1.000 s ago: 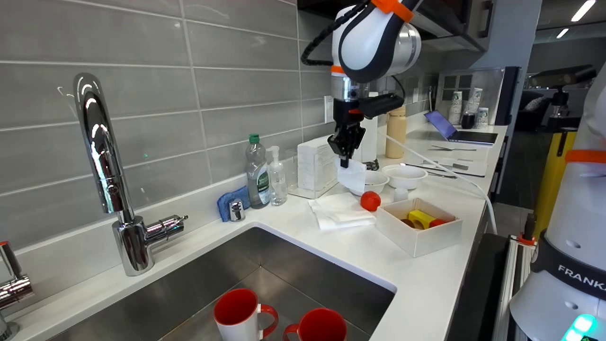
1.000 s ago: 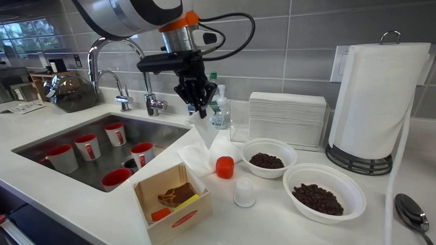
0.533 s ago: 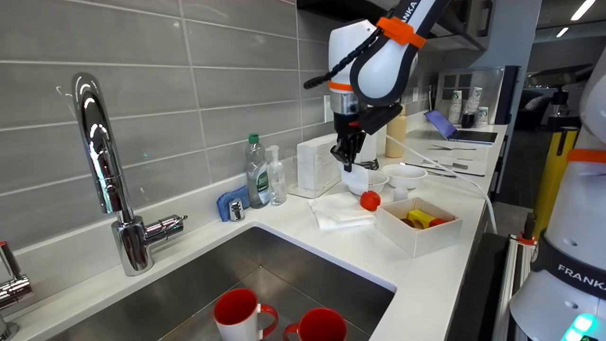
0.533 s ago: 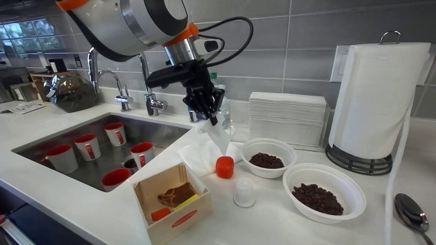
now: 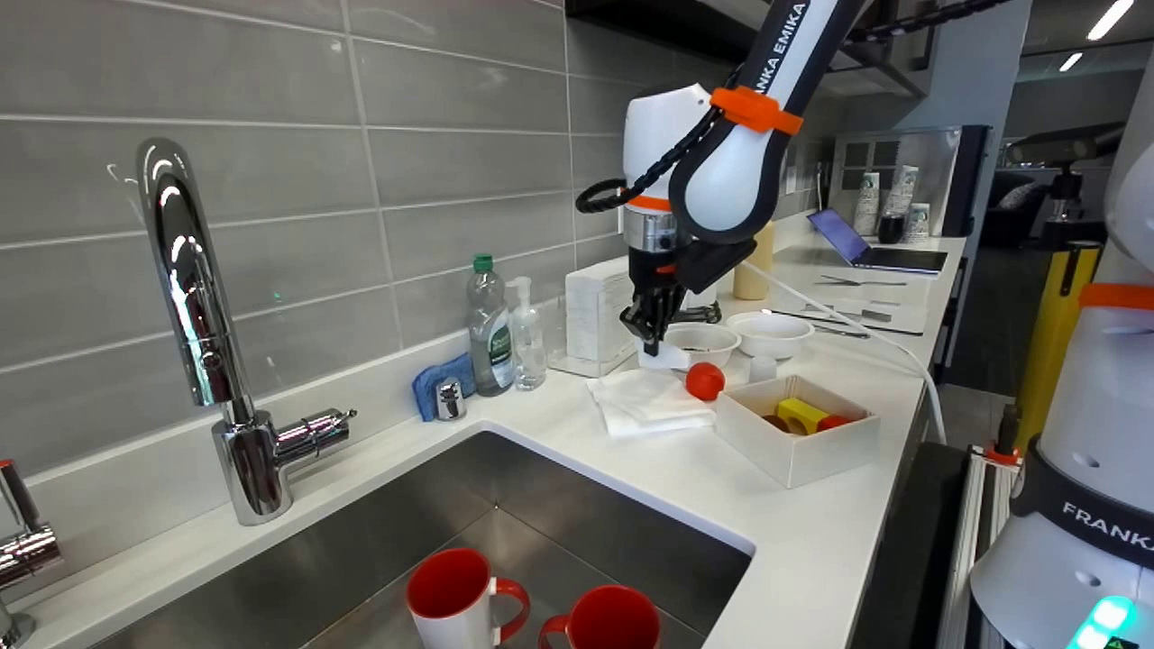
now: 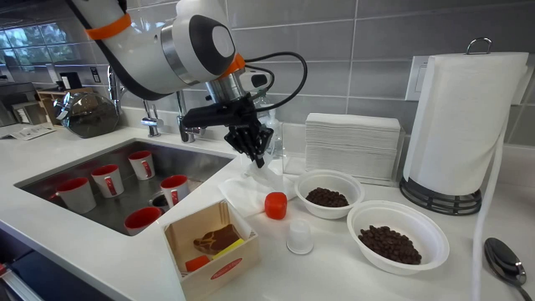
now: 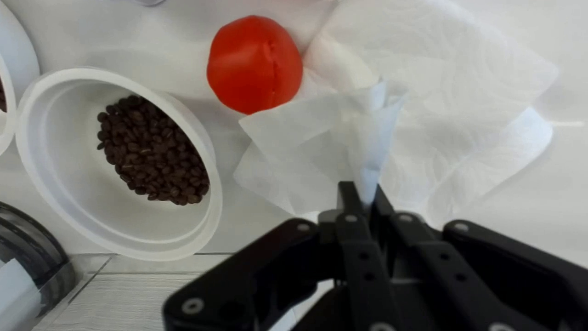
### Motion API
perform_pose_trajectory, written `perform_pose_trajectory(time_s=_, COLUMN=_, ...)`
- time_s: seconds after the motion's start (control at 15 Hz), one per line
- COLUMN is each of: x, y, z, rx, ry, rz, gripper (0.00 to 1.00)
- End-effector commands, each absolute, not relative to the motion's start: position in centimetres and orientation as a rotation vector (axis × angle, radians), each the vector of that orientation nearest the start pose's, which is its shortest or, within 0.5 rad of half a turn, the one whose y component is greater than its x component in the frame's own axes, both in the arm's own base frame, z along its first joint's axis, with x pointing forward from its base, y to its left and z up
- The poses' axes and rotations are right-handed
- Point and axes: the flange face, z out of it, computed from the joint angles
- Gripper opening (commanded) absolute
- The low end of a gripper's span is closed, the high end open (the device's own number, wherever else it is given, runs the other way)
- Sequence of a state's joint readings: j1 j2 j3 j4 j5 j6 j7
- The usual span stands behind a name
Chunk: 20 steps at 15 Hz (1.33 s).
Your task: Move the white towel backwards
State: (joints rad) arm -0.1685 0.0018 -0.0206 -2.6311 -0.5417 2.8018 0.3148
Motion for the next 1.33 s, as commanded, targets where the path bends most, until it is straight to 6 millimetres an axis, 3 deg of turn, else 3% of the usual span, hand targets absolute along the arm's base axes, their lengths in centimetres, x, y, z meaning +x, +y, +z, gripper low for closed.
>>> perform_pose_trajectory(time_s=0.0, x=43.6, y=-5.8, z=24.5, rx=-3.328, ry=0.019, rz=-0.314, gripper=0.07)
perform_pose_trajectory(time_s=0.07, x=43.5, y=-5.7, z=24.2, rx=-3.326, ry=0.018, rz=-0.313, gripper=0.26)
perform_pose_trajectory(time_s=0.33, x=43.4, y=-5.4, z=23.5, rx=-3.302, ry=0.038, rz=-0.297, gripper=0.58)
perform_pose_trajectory(time_s=0.67, x=43.7, y=-3.5, z=25.4, rx=-3.196, ry=0.114, rz=-0.341, gripper=0.99)
perform_pose_trajectory(time_s=0.93, x=43.4, y=-1.8, z=29.5, rx=-3.131, ry=0.149, rz=-0.31, gripper=1.0)
perform_pose_trajectory(time_s=1.27, x=42.4, y=-2.8, z=35.8, rx=-3.161, ry=0.215, rz=-0.289, gripper=1.0)
